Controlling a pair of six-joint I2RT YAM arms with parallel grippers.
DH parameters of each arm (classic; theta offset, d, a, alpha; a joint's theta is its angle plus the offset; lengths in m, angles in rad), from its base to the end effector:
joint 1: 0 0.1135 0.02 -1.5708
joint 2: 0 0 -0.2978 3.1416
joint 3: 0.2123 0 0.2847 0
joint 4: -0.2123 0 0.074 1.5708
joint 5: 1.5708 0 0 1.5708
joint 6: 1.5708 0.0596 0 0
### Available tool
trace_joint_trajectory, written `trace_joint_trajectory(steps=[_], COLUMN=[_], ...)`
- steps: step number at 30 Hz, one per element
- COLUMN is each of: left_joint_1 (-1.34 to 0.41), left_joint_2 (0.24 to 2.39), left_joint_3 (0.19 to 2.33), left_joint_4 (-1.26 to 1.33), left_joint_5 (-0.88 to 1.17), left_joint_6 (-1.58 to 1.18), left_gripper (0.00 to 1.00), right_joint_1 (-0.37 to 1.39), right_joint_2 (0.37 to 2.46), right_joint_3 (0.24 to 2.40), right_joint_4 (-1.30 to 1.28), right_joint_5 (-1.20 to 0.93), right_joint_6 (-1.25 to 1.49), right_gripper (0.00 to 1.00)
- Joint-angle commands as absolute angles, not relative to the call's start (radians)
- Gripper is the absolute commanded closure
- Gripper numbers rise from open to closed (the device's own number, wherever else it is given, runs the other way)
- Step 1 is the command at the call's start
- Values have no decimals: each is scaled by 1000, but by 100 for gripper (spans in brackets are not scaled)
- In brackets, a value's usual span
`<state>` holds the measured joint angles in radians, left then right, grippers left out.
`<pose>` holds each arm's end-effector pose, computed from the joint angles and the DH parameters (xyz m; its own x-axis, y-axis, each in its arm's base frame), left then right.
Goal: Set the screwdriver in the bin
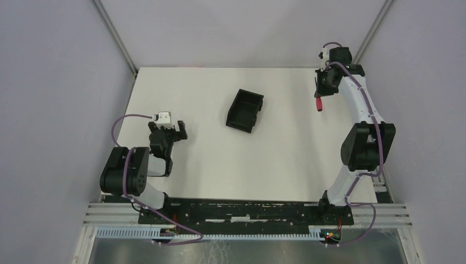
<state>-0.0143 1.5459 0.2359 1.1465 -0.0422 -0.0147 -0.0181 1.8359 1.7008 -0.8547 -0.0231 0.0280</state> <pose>0.2741 -0.0014 0.1360 -0.1623 -0.0124 -0.9867 -0.0297 0.9995 -0.0076 0.4551 -0.0069 0.3112 -0.8353 0.0431 -0.5481 0.0288 0.9990 0.0347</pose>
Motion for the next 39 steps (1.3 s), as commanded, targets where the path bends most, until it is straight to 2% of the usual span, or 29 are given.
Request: trace_joint_trajectory(steps=[1, 6, 10, 13, 21, 27, 32, 33, 37, 39], left_joint_1=[-11, -11, -11, -11, -11, -11, -11, -11, -11, -11], left_joint_2=[1539, 1540, 1541, 1539, 1539, 1539, 1539, 1539, 1539, 1539], left_joint_3=[247, 248, 249, 247, 247, 247, 247, 247, 247, 247], left_joint_4=[1177, 1176, 1177, 1176, 1177, 1177, 1177, 1177, 1176, 1177], left_joint_5=[-32, -32, -32, -33, -33, -32, -33, -32, -32, -32], left_joint_6=[-29, -29, -29, -29, -29, -29, -29, -29, -29, -29], left_gripper=[0, 0, 0, 0, 0, 0, 0, 0, 0, 0], right_joint_1=[-42, -6, 204, 341, 551, 587, 604, 608, 613, 615], right_joint_2=[1858, 1820, 1757, 1805, 2045, 2114, 2147, 2157, 2156, 2138], right_joint_3=[1766, 1698, 1605, 1634, 1832, 1784, 1769, 1778, 1793, 1801], right_joint_4=[-975, -800, -508, -393, -382, -386, -379, -391, -403, -406], right_joint_5=[-73, -184, -135, -93, 147, 251, 244, 241, 249, 272], right_joint_6=[51, 191, 368, 447, 403, 349, 318, 317, 336, 343], right_gripper=[100, 100, 100, 100, 100, 100, 100, 96, 65, 60])
